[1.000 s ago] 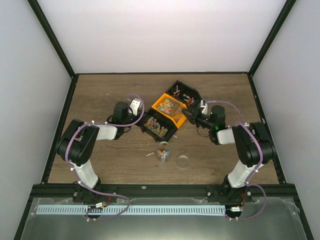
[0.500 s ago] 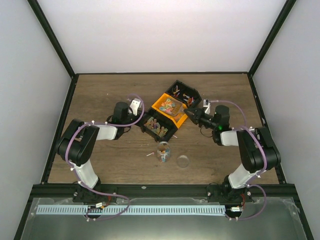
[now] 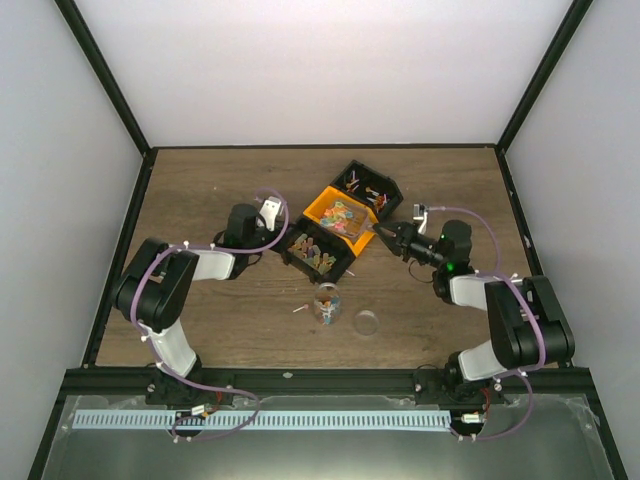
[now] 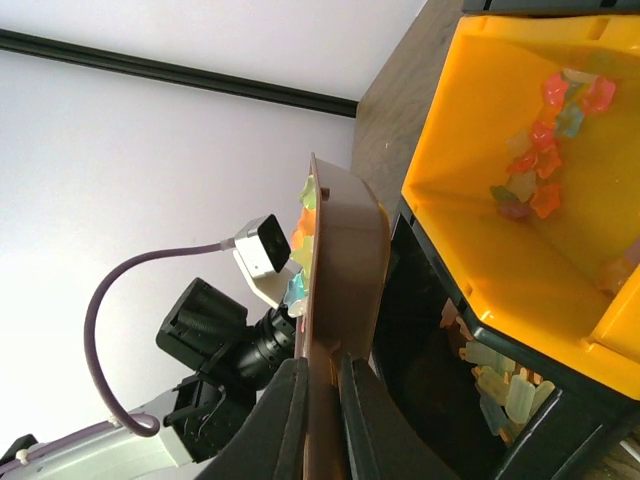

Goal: Pack the candies
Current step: Scoop the fake candies from the storage box.

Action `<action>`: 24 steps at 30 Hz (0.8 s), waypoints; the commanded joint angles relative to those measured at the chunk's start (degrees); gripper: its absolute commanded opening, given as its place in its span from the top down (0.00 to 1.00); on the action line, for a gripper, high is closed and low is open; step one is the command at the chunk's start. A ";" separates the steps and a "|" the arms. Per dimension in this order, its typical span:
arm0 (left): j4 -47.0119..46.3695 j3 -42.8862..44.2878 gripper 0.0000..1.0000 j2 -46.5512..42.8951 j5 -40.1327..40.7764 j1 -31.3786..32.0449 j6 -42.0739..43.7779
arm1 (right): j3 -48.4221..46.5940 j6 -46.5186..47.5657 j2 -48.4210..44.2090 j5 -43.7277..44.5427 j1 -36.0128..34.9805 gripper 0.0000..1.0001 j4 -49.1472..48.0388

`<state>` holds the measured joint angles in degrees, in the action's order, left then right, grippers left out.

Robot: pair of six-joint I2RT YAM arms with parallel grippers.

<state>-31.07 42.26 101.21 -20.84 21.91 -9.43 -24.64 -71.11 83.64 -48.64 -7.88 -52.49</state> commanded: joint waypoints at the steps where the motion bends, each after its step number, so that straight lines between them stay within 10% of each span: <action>1: 3.13 -1.61 0.96 2.04 1.94 0.50 1.99 | -0.84 0.79 -1.93 -1.47 1.25 0.99 -0.30; 24: 2.83 -1.75 0.96 1.35 1.82 0.47 2.02 | -3.92 -2.29 2.54 -2.56 -1.71 0.99 -5.03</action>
<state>-31.03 41.91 100.77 -19.59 22.17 -9.39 -25.58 -72.36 85.14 -49.63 -6.59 -54.11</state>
